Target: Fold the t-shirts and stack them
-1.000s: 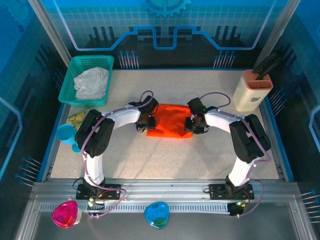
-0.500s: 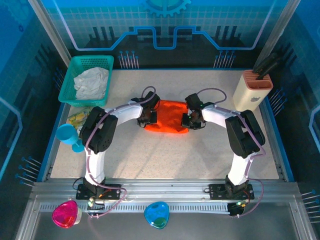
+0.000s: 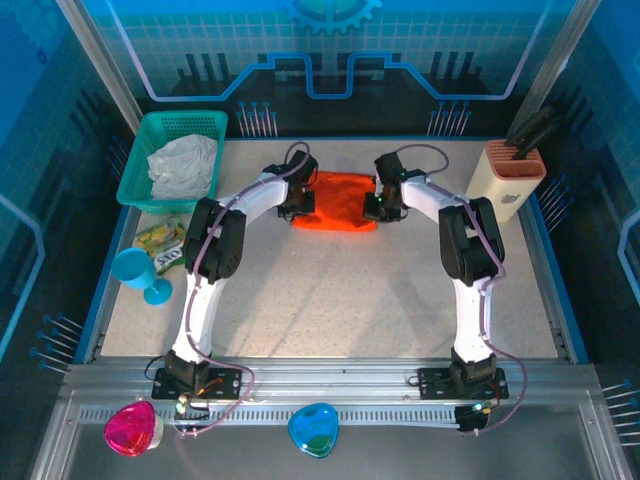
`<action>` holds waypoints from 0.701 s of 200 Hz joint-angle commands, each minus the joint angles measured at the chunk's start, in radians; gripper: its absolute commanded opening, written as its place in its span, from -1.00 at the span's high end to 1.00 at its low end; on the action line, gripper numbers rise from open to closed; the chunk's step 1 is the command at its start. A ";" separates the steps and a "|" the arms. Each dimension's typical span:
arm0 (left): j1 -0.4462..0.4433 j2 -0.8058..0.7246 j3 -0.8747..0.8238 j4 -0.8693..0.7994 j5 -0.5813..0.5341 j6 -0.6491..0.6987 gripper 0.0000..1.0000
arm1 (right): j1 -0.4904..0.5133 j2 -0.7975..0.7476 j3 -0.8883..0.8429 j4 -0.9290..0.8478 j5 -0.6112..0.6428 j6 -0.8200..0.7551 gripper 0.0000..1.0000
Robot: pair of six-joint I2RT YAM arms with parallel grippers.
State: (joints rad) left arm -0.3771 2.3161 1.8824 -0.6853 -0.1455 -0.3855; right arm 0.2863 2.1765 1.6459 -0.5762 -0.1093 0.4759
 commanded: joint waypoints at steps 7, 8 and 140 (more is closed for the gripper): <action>0.040 0.111 0.215 -0.115 0.020 0.074 1.00 | -0.043 0.117 0.194 -0.093 -0.044 -0.059 1.00; 0.042 0.114 0.223 -0.117 0.021 0.076 1.00 | -0.044 0.122 0.201 -0.094 -0.043 -0.059 1.00; 0.083 0.386 0.627 -0.093 0.052 0.236 0.69 | -0.134 0.467 0.709 -0.187 -0.142 -0.023 0.87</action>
State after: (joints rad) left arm -0.3092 2.6717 2.4802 -0.7795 -0.1089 -0.1806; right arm 0.1646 2.6053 2.3180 -0.7067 -0.2264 0.4400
